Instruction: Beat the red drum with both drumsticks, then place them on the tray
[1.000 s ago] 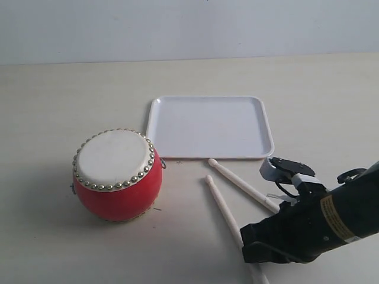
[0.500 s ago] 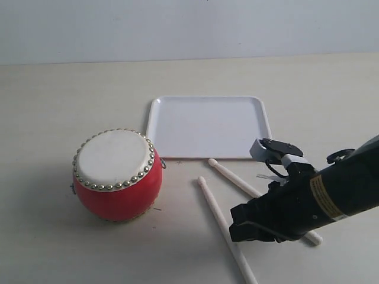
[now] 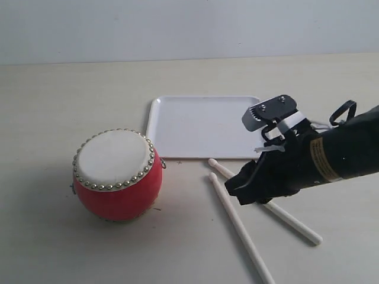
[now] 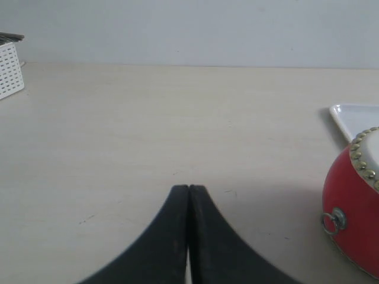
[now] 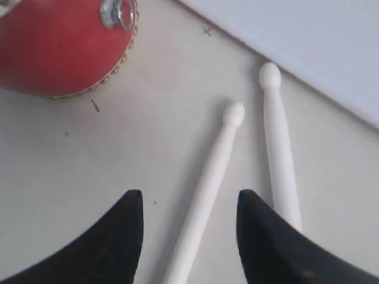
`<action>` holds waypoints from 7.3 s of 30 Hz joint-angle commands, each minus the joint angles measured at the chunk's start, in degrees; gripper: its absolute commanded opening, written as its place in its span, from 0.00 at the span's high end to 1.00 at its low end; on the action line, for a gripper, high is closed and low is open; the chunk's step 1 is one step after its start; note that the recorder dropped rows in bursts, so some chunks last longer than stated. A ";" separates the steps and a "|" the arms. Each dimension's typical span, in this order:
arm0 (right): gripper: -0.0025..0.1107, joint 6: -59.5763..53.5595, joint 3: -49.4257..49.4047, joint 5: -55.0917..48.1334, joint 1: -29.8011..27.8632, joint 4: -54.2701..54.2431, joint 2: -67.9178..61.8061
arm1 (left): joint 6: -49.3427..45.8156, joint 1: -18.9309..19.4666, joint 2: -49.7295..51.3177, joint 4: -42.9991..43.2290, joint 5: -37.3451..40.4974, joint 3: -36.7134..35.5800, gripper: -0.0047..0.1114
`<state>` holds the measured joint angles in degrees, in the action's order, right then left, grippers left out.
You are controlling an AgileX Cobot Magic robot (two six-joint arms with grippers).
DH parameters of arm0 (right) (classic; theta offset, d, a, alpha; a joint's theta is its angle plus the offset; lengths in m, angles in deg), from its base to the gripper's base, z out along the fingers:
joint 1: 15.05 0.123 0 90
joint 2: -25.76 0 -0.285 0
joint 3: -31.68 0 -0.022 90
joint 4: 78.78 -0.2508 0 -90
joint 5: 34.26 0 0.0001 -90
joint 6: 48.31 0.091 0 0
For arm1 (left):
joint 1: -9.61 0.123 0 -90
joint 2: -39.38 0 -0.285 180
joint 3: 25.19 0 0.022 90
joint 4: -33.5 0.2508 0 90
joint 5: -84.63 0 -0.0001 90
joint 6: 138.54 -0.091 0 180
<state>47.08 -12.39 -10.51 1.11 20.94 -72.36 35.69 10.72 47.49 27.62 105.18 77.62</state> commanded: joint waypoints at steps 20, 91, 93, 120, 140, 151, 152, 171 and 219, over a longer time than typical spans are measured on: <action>0.58 -1.37 -12.10 -15.43 0.15 0.22 3.60 | -0.16 0.05 -0.32 -0.30 -0.42 -0.03 0.96; 0.98 -5.79 -8.01 -10.03 0.15 -0.13 -6.78 | -0.16 0.05 -0.32 -0.30 -0.42 -0.03 0.96; 0.98 -5.79 -8.01 -9.93 0.15 -1.00 -4.50 | -0.16 0.05 -0.32 -0.30 -0.42 -0.03 0.96; 0.98 -5.88 -8.01 -2.41 0.15 -6.90 28.16 | -6.80 0.05 -0.32 -0.39 -2.52 -0.03 0.96; 0.98 -7.54 -8.01 -2.43 0.15 -6.50 28.16 | -4.79 0.05 -0.32 -48.57 -4.22 -0.03 0.96; 0.98 -7.81 -8.01 -2.28 0.15 -6.74 28.16 | -32.19 0.05 9.24 -67.82 13.10 16.86 0.96; 0.98 -7.81 -8.01 -2.28 0.15 -6.74 28.16 | -34.36 0.05 12.17 -68.56 15.46 19.11 0.96; 0.98 -5.71 -8.01 -11.02 0.15 -6.98 28.16 | -48.28 -24.26 57.15 -75.40 20.31 30.85 0.96; 0.98 -5.88 -8.13 -40.22 0.15 -5.95 28.16 | -37.15 -60.42 108.31 -89.76 -12.43 56.30 0.42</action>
<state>41.40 -20.23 -48.78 1.11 14.53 -44.55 -1.76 -49.37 154.89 -61.66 91.38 133.09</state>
